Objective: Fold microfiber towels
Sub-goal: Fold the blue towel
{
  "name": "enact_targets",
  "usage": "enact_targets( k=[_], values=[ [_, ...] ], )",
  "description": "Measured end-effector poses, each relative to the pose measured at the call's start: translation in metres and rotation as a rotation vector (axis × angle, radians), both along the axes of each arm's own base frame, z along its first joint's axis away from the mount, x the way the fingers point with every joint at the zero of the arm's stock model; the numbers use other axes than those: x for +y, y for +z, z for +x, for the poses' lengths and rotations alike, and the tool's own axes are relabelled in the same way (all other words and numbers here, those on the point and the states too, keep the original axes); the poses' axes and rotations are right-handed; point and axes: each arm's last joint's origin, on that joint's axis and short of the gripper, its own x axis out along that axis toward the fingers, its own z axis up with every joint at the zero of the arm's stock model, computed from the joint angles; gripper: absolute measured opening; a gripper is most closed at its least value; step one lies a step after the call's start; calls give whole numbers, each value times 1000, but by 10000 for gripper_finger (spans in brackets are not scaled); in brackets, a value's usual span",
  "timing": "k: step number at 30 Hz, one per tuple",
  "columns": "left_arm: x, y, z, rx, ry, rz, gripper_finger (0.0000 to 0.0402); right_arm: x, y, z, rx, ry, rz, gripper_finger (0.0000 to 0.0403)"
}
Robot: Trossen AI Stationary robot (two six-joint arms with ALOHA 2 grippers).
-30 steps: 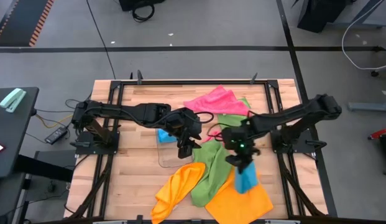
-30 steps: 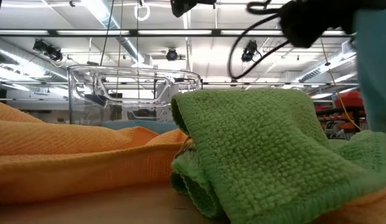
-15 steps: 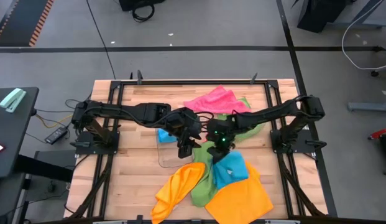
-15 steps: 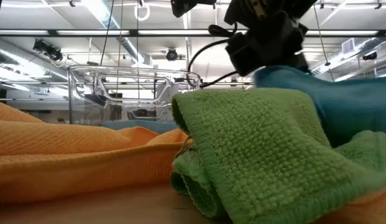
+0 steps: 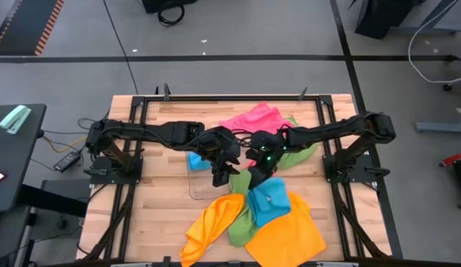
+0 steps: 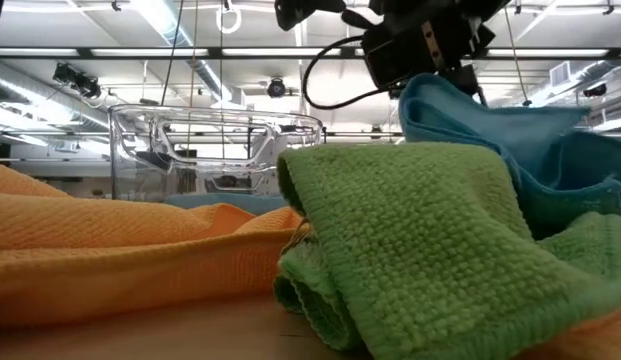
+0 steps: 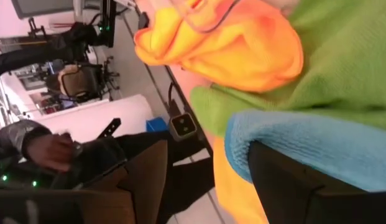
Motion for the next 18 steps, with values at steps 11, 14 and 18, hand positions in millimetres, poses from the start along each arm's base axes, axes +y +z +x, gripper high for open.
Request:
enact_targets(
  k=[11, 14, 18],
  values=[
    [-5, -18, 12, 49, 3, -11, 172, 5, 9, -39, 128, 51, -209, 229],
    [-9, -27, 17, 75, 0, -12, 173, 16, 9, -44, 143, 118, -229, 229],
    [-17, -37, 26, 71, -33, 3, 172, 38, 7, -50, 98, 250, -332, 229]
  ],
)
